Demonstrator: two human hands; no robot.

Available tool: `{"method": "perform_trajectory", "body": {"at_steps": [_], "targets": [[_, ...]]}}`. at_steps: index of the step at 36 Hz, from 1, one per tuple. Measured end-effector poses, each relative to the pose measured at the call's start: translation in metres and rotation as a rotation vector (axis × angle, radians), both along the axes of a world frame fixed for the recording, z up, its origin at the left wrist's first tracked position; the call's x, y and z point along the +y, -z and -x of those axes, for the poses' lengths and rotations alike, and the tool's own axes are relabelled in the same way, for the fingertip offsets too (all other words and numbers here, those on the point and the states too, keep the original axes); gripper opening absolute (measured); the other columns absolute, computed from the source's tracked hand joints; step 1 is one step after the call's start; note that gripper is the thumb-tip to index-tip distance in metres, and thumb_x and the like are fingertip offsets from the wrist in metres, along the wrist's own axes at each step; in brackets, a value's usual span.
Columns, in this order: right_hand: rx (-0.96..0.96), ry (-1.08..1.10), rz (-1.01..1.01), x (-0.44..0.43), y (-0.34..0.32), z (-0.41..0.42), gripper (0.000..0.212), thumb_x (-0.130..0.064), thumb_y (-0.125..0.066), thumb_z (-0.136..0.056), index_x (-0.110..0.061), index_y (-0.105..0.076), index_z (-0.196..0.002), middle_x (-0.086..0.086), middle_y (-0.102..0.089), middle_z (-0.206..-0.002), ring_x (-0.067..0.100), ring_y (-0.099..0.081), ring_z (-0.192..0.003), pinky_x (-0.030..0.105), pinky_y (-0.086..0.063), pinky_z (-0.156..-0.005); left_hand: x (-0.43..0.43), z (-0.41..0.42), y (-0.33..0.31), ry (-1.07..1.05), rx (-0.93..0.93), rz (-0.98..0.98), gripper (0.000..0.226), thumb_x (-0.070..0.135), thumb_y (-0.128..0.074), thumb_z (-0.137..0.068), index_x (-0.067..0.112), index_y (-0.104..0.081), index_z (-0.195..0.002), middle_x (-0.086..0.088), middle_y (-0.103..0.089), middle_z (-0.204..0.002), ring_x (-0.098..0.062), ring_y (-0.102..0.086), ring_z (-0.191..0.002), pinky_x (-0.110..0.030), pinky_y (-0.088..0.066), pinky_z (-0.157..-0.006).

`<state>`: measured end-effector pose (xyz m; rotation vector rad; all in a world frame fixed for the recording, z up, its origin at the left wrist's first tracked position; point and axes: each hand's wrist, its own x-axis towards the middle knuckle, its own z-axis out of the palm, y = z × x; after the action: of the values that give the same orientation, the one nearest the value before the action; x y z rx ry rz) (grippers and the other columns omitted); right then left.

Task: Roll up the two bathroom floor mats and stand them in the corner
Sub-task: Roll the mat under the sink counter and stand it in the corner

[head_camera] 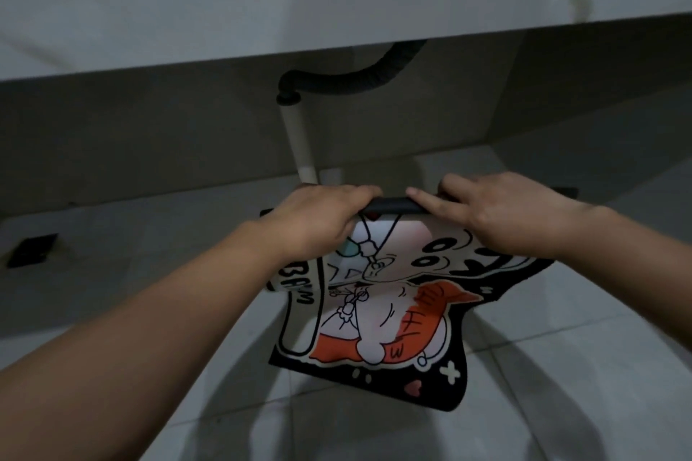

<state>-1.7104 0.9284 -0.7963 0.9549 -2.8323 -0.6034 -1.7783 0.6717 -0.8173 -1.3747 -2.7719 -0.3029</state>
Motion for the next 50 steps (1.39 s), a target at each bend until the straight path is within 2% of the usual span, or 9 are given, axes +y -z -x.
{"method": "perform_trajectory", "body": {"at_steps": [3,8,14,20,28,35,39,45,50], "targets": [[0.035,-0.001,-0.018,0.001,0.004,-0.001,0.097,-0.01,-0.058,-0.074,-0.023,0.005,-0.146,0.006,-0.04,-0.095,0.02,-0.044,-0.06,0.037,-0.045,-0.044,0.006,-0.001,-0.002,-0.008,0.027,0.039,0.036,0.043,-0.039,-0.09,0.034,-0.036,-0.124,0.006,-0.06,-0.099,-0.019,-0.057,-0.083,-0.03,-0.033,-0.062],[0.063,-0.017,0.007,-0.001,0.008,-0.003,0.09,-0.007,-0.058,-0.072,-0.021,-0.01,-0.146,0.008,-0.043,-0.091,0.018,-0.035,-0.059,0.035,-0.041,-0.04,0.009,0.004,-0.013,-0.056,-0.129,0.125,0.02,0.023,-0.05,-0.076,0.037,-0.041,-0.088,0.007,-0.055,-0.073,-0.012,-0.051,-0.065,-0.027,-0.033,-0.051],[0.114,-0.061,0.005,-0.009,0.005,-0.001,0.082,-0.007,-0.06,-0.066,-0.014,-0.032,-0.142,0.01,-0.046,-0.084,0.019,-0.039,-0.054,0.029,-0.029,-0.036,0.011,0.006,-0.012,-0.089,-0.095,0.07,0.027,0.013,-0.051,-0.071,0.033,-0.038,-0.085,0.008,-0.046,-0.066,-0.008,-0.044,-0.058,-0.026,-0.029,-0.046],[0.119,-0.076,-0.017,-0.012,0.001,0.001,0.071,-0.015,-0.044,-0.073,-0.015,-0.031,-0.143,0.011,-0.046,-0.084,0.019,-0.035,-0.056,0.029,-0.028,-0.039,0.007,0.007,-0.008,-0.039,-0.112,0.07,0.035,0.07,-0.028,-0.079,0.039,-0.042,-0.089,0.013,-0.053,-0.07,-0.005,-0.05,-0.062,-0.027,-0.033,-0.051],[-0.079,0.065,0.159,-0.013,0.003,0.004,0.059,-0.039,-0.029,-0.091,-0.032,-0.013,-0.147,0.004,-0.042,-0.103,0.019,-0.045,-0.077,0.036,-0.041,-0.062,0.007,0.013,0.005,-0.037,-0.073,0.019,0.018,0.055,-0.041,-0.087,0.039,-0.035,-0.082,0.013,-0.049,-0.065,0.001,-0.044,-0.058,-0.026,-0.026,-0.046],[-0.268,0.312,0.414,-0.009,0.004,0.015,0.062,-0.044,-0.057,-0.085,-0.039,-0.029,-0.14,-0.002,-0.052,-0.134,0.017,-0.054,-0.102,0.025,-0.038,-0.079,0.012,0.012,0.011,-0.01,-0.043,-0.025,0.018,0.052,-0.041,-0.089,0.039,-0.031,-0.08,0.012,-0.049,-0.064,-0.001,-0.044,-0.056,-0.026,-0.028,-0.046],[-0.397,0.317,0.527,-0.012,0.004,0.018,0.042,-0.04,-0.062,-0.078,-0.039,-0.049,-0.118,-0.004,-0.062,-0.108,0.017,-0.058,-0.089,0.037,-0.049,-0.077,0.017,0.01,0.013,0.009,0.005,-0.027,0.018,0.051,-0.042,-0.089,0.037,-0.034,-0.082,0.014,-0.046,-0.062,0.001,-0.042,-0.055,-0.025,-0.026,-0.045],[-0.458,0.355,0.525,-0.015,0.013,0.021,0.016,-0.028,-0.058,-0.083,-0.04,-0.047,-0.082,-0.008,-0.057,-0.078,0.011,-0.055,-0.069,0.026,-0.037,-0.053,0.02,0.008,0.01,0.026,0.006,-0.008,0.016,0.049,-0.045,-0.089,0.035,-0.039,-0.086,0.012,-0.047,-0.06,0.0,-0.043,-0.054,-0.025,-0.027,-0.045],[-0.338,0.279,0.338,-0.02,0.021,0.02,0.05,-0.018,-0.049,-0.087,-0.034,-0.035,-0.132,0.001,-0.06,-0.093,0.015,-0.05,-0.066,0.031,-0.039,-0.054,0.022,0.014,0.003,0.015,0.054,0.052,0.016,0.033,-0.052,-0.085,0.035,-0.037,-0.085,0.008,-0.049,-0.064,-0.002,-0.042,-0.055,-0.025,-0.024,-0.044]]}}
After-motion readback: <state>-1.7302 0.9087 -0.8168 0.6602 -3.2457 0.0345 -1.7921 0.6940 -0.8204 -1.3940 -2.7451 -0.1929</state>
